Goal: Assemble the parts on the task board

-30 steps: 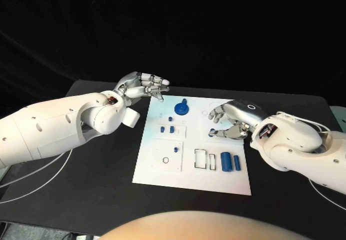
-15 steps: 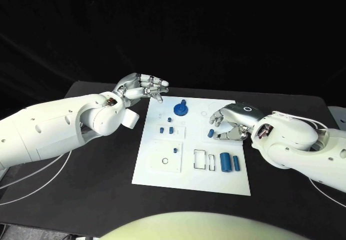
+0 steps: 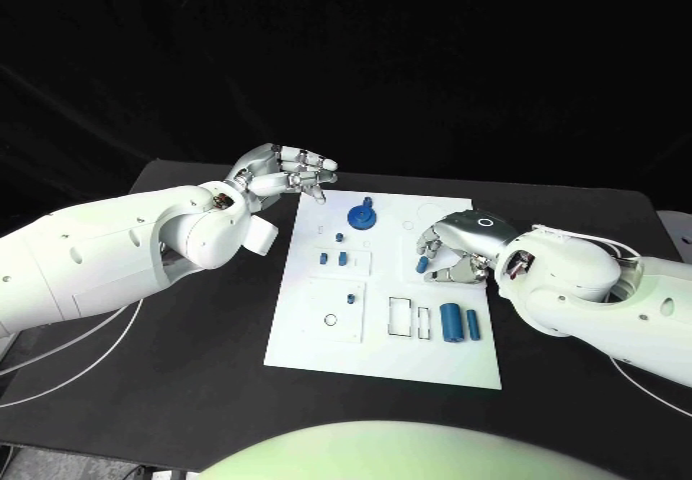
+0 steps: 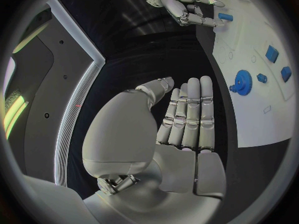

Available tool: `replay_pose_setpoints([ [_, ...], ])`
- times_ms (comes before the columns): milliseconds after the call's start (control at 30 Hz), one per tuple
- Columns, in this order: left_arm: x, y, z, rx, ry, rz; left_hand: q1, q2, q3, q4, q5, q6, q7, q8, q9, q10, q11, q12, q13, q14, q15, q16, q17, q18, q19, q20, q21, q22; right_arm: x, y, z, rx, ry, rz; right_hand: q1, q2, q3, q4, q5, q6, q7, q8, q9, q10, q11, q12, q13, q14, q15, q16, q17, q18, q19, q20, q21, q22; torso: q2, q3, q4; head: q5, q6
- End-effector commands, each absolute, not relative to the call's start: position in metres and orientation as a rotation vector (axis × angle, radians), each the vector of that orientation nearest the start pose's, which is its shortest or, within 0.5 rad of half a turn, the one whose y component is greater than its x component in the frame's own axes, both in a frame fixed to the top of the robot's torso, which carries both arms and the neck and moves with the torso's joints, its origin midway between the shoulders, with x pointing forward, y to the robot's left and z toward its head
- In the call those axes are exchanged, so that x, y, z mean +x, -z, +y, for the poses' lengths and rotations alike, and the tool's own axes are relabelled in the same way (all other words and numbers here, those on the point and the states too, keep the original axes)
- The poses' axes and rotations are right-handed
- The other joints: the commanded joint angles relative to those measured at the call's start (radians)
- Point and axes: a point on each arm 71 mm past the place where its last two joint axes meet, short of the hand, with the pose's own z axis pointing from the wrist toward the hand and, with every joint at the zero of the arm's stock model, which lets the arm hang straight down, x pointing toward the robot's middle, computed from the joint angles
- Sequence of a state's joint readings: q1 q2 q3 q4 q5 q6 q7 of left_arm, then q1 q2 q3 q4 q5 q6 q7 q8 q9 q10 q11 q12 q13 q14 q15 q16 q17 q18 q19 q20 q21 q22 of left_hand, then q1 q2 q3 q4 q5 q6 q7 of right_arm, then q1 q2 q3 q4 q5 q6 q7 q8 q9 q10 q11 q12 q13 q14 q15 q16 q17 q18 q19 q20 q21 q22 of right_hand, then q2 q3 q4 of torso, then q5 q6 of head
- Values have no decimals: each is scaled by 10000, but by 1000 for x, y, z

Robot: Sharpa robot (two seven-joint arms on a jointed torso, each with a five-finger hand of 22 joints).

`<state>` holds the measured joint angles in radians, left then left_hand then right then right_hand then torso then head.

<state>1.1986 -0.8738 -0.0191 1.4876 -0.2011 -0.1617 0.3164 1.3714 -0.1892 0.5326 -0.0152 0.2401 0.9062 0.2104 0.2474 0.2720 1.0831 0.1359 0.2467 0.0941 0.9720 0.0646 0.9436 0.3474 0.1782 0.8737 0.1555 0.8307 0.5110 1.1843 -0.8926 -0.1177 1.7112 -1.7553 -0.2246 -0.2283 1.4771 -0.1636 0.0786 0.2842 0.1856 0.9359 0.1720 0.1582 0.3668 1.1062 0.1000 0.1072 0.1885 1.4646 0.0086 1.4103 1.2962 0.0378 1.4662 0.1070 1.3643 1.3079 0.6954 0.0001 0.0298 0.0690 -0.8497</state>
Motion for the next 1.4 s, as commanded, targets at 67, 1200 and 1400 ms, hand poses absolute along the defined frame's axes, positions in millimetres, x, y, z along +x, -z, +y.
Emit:
replay_pose_setpoints([
  [67, 493, 174, 222, -8943, 15568, 15752, 50, 74, -4, -79, 33, -26, 33, -43, -17, -44, 41, -36, -10, -55, 23, -40, -15, 31, -93, -6, 48, 11, 432, 208, -168, -5022, -5099, 16984, 178, 48, 151, 13, -66, 124, -9, -59, -44, 152, 20, -85, -81, 470, 80, -57, -19, 56, 427, 70, -40, 1802, 1, 8, -17, 3, -12],
  [1200, 493, 174, 223, -8973, 15520, 15776, 69, 119, -4, -102, 37, -14, 28, -43, -19, -38, 35, -25, -6, -52, 18, -40, -18, 39, -104, -2, 66, 29, 432, 216, -160, -4778, -5320, 16800, 525, 20, 3863, -428, -779, 1416, -363, 121, -146, 1680, -345, -401, -716, 559, -227, 245, 272, -120, 695, -203, 820, 2190, -9, 6, -6, -20, -85],
  [1400, 494, 175, 223, -8979, 15504, 15768, 79, 126, 0, -110, 38, -12, 27, -43, -19, -38, 34, -24, -5, -53, 16, -42, -18, 41, -104, -4, 71, 32, 425, 209, -161, -4358, -5793, 16645, 446, -43, 4097, -583, -854, 1431, -367, 159, -98, 1744, -358, -406, -724, 576, -230, 292, 337, -168, 760, -212, 1053, 2278, -15, 8, -19, -18, -57],
])
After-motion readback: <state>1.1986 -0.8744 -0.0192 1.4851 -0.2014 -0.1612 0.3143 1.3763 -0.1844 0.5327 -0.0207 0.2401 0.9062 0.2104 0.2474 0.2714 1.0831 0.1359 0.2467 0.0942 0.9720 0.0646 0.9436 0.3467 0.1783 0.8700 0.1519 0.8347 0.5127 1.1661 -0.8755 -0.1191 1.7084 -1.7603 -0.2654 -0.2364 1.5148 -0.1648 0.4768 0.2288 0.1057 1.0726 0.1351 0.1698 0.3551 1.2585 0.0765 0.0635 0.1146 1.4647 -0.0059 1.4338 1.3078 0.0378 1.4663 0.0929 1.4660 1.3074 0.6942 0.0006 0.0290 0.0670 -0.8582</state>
